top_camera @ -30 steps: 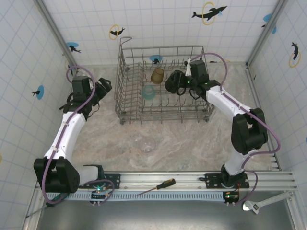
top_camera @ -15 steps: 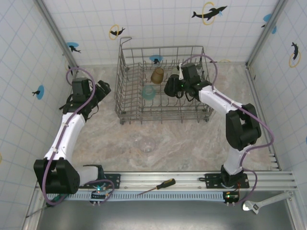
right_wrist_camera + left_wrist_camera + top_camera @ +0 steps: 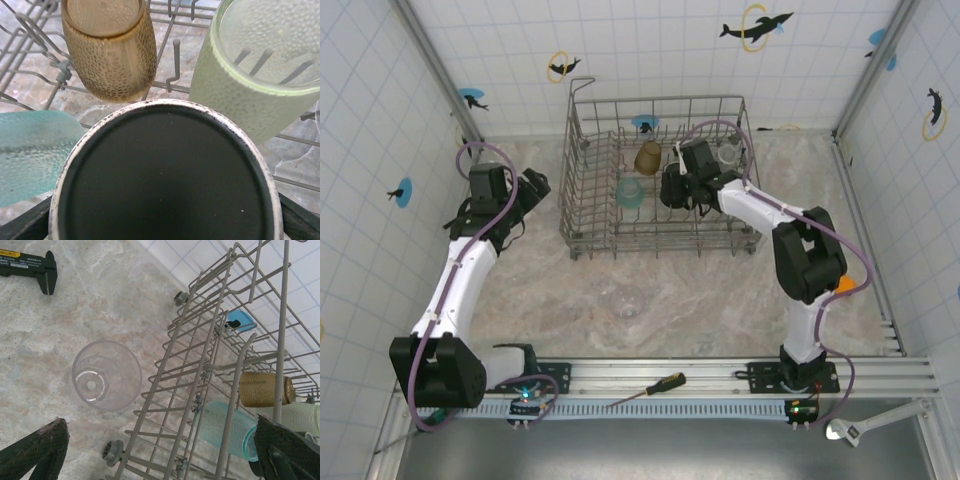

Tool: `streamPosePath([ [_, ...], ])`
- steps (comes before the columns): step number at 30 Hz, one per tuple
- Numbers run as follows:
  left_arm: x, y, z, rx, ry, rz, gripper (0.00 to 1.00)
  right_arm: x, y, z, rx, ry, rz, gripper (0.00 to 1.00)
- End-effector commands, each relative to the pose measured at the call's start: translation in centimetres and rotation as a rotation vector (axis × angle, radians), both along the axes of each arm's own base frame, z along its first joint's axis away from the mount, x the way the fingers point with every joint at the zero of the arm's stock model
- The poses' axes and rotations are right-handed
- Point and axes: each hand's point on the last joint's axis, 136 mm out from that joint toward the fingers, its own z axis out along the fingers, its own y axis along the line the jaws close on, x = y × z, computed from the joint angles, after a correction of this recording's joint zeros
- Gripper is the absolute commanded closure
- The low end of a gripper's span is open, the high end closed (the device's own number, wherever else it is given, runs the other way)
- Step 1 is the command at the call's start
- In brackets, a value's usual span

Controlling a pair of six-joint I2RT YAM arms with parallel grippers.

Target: Load the cups into the dish rack

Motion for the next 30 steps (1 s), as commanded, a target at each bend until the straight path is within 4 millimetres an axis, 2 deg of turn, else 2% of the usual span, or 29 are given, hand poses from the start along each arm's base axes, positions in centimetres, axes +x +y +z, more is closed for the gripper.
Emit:
streamPosePath([
  [1, -0.7, 0.7, -0.1, 0.03, 0.007, 0.013, 0.02, 1.6, 2.3, 3.8, 0.059, -0.107, 0.031, 0.53],
  [13, -0.9, 1.0, -0.1, 0.033, 0.009, 0.025, 0.03, 1.4, 2.4, 1.8, 0.024, -0.079, 0.026, 0.37],
  [22, -1.1, 1.1, -0.1, 0.037, 0.01, 0.03, 0.03, 0.8, 2.8, 2.1, 0.017, -0.076, 0.038, 0.13],
  [30, -1.2, 1.1, 0.2, 0.032, 0.003, 0.031, 0.03, 0.5, 2.8, 2.0, -0.002, -0.072, 0.041, 0.07],
])
